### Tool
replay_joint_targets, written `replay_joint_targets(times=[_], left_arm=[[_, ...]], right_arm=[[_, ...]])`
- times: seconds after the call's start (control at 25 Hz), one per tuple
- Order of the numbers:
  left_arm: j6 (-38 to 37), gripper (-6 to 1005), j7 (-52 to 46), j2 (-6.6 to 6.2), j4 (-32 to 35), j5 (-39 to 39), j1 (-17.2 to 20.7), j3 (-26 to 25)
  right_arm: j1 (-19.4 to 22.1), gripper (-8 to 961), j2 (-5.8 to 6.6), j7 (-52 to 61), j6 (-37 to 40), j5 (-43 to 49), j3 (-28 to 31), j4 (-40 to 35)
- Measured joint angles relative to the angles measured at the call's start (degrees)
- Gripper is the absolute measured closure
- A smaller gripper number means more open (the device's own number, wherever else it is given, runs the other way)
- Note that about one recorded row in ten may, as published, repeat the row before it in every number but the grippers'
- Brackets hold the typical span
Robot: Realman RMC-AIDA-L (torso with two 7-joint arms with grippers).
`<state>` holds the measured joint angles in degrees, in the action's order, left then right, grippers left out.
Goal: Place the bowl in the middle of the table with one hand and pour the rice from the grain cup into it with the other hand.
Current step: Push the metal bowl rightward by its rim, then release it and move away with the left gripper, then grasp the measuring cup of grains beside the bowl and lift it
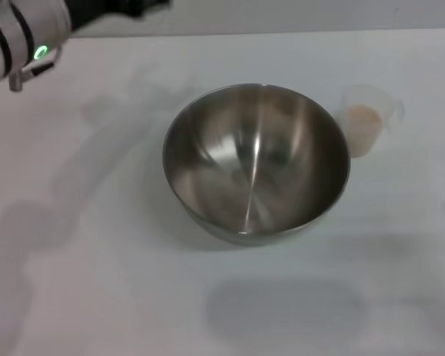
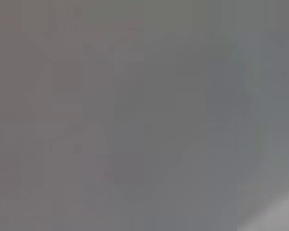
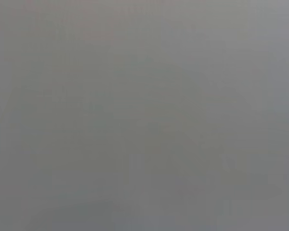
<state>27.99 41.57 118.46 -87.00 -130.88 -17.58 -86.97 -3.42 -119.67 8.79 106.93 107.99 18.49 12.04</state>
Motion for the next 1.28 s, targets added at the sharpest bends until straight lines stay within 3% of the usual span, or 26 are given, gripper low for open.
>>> replay_joint_targets(times=[0.08, 0.2, 0.28, 0.32, 0.36, 0.4, 0.48, 0.56, 0.64, 0.68, 0.72, 0.76, 1.0, 1.28], left_arm=[[-18.27, 194, 5.23, -0.05, 0.46, 0.02, 4.94, 8.16], [-45.04, 179, 8.14, -0.01, 5.1, 0.01, 8.37, 17.07], [-59.58, 174, 6.66, -0.06, 10.41, -0.13, 8.74, 20.2], [-59.58, 174, 6.66, -0.06, 10.41, -0.13, 8.74, 20.2], [-76.89, 175, 0.89, -0.12, 21.71, -3.37, 8.49, 23.32], [-76.89, 175, 0.89, -0.12, 21.71, -3.37, 8.49, 23.32], [-84.36, 175, -5.15, -0.05, 29.54, -6.6, 8.2, 23.68], [-93.49, 175, -17.98, 0.0, 40.67, -9.56, 7.51, 23.76], [-95.39, 174, -21.39, -0.01, 43.93, -9.97, 7.05, 23.75], [-99.13, 174, -26.75, 0.09, 51.04, -10.49, 5.77, 23.77], [-99.13, 174, -26.75, 0.09, 51.04, -10.49, 5.77, 23.77], [-100.9, 174, -29.53, 0.27, 56.19, -10.39, 4.78, 23.95], [-101.98, 174, -32.39, 0.38, 59.62, -10.25, 4.88, 24.55], [-102.72, 174, -33.16, 0.37, 60.86, -10.21, 6.3, 25.89]], right_arm=[[0.0, 126, 0.03, 0.0, 0.0, 0.0, 0.04, 0.0], [0.0, 126, 0.04, 0.0, 0.01, 0.0, 0.05, -0.12], [0.08, 127, 0.05, 0.0, 0.02, 0.0, -0.03, -0.51], [0.12, 127, 0.06, -0.01, -0.04, 0.0, -0.04, -0.84], [0.21, 127, 0.06, -0.06, -0.44, 0.01, -0.01, -1.63], [0.21, 127, 0.06, -0.06, -0.44, 0.01, -0.01, -1.63], [0.36, 127, 0.06, -0.09, -1.17, 0.01, 0.02, -2.71], [0.93, 128, 0.06, -0.1, -3.12, 0.02, 0.01, -3.68], [1.18, 128, 0.06, -0.1, -4.17, 0.02, 0.11, -3.84], [1.51, 128, 0.05, -0.1, -6.18, 0.0, 0.21, -4.14], [1.51, 128, 0.05, -0.1, -6.18, 0.0, 0.21, -4.14], [1.51, 129, 0.05, -0.1, -8.79, -0.04, 0.39, -4.3], [-0.24, 130, 0.13, -0.1, -15.84, -1.93, 1.24, -4.28], [-5.15, 131, 0.16, -0.09, -24.62, -2.4, 2.74, -4.3]])
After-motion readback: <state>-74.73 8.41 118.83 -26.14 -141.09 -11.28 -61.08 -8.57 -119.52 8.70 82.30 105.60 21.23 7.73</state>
